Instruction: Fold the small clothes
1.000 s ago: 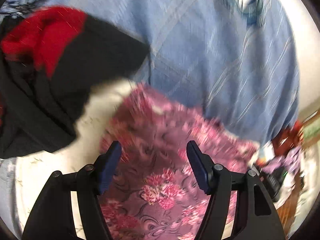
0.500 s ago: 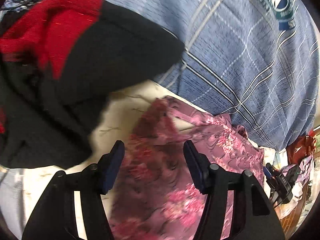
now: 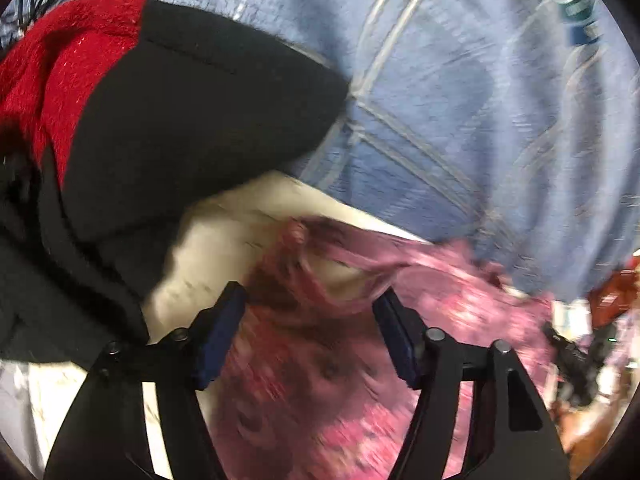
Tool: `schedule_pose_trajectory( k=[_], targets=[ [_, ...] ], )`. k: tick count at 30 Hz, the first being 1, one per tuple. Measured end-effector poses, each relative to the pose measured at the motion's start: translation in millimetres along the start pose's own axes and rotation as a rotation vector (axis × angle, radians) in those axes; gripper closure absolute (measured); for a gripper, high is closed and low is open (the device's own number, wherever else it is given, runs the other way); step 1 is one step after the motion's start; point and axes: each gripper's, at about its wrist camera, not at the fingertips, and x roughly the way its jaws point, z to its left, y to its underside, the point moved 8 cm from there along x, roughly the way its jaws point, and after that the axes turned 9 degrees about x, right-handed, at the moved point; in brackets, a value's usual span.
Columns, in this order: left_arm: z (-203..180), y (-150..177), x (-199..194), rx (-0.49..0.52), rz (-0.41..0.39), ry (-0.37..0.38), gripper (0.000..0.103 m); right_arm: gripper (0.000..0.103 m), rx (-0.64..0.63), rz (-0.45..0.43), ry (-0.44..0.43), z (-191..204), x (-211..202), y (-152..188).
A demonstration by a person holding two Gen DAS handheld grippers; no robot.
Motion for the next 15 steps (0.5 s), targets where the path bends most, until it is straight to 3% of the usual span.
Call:
schedule_pose_trajectory(
  k=[3,7,10,12,13,14,15],
  targets=[
    [11,3,11,-0.037,0.045,-0.002,0.055,0.096,0.036,0.093,0.087,-26,25,12],
    [16,0,-19,-0.067,-0.032,0.143,0.055,0.087,0.096,0.058,0.006,-26,14,13],
    [18,-2,-27,-0.07,-0.035,0.188,0.048,0.058,0.119,0.048,-0.02,-22,10,7],
    [13,0,-21,-0.056,-0.01,0.184,0.042,0.055,0.119,0.042,-0.003,-22,15,2],
    [9,-1,-16,-0.04,0.007,0.17,0.042,0.055,0.115,0.039,0.009,-22,18,3],
    [-4,-3,-8,-0.017,0.01,0.138,0.042,0.066,0.097,0.047,0.017,-18,23,5],
    [-7,-4,-6,0.02,-0.006,0.082,0.043,0.098,0.072,0.057,0.017,-13,27,7]
  ],
)
